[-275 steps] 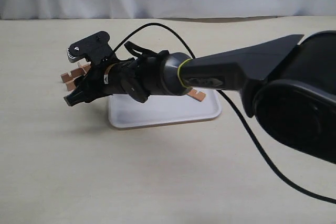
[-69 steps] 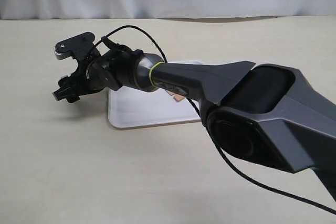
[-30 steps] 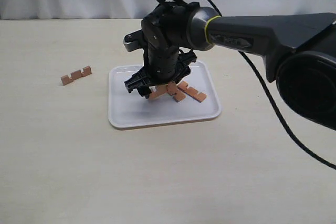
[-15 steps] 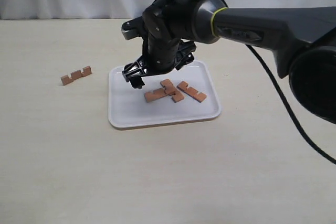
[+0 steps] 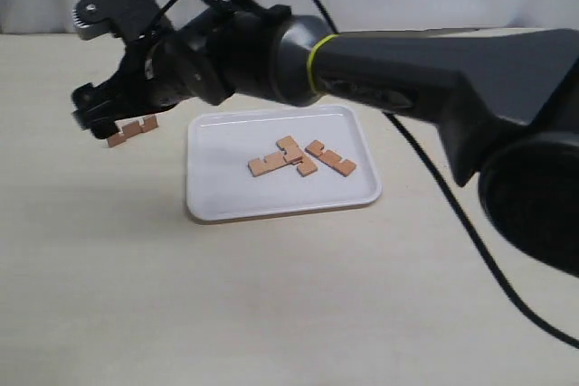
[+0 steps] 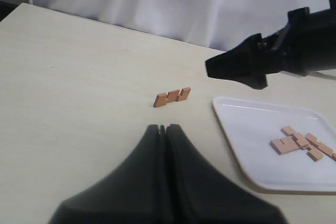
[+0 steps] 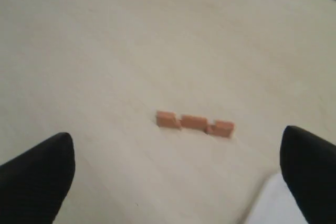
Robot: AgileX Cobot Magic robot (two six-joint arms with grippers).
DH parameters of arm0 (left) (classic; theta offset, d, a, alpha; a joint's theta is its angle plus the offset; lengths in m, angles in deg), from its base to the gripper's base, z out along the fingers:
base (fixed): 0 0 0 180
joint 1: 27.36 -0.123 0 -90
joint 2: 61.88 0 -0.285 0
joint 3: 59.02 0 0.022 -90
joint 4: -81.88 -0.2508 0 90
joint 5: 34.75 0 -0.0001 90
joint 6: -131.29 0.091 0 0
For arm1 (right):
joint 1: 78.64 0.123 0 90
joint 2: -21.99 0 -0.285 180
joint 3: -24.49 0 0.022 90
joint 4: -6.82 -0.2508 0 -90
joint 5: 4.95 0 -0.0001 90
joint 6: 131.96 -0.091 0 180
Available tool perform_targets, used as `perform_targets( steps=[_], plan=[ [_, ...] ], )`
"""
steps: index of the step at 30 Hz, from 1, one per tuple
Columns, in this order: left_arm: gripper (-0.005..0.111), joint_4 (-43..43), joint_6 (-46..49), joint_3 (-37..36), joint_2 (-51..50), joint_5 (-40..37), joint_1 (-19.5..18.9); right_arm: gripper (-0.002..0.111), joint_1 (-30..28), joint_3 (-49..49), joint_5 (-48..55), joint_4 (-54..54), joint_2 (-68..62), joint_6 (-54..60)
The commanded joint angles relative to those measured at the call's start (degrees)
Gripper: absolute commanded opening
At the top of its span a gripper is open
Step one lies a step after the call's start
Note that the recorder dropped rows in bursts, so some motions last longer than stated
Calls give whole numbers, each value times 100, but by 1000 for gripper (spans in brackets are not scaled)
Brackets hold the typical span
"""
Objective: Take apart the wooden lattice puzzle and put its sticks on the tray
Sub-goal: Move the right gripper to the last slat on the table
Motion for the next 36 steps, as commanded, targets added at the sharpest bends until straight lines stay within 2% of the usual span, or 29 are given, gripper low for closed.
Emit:
perform_targets(
  steps=[1,16,33,36],
  plan=[
    [0,12,30,-18,14,52,-60,99,74,-495,-293,128,-465,-82],
    [0,12,30,-18,14,52,-60,99,-6,-2130,-97,128,-1991,-419],
    [0,12,30,-18,14,52,-60,99,-14,-2190,-197,287,-2317,-591],
    [0,12,30,-18,14,52,-60,96,-20,-2190,-197,274,-2374,-591]
  ],
)
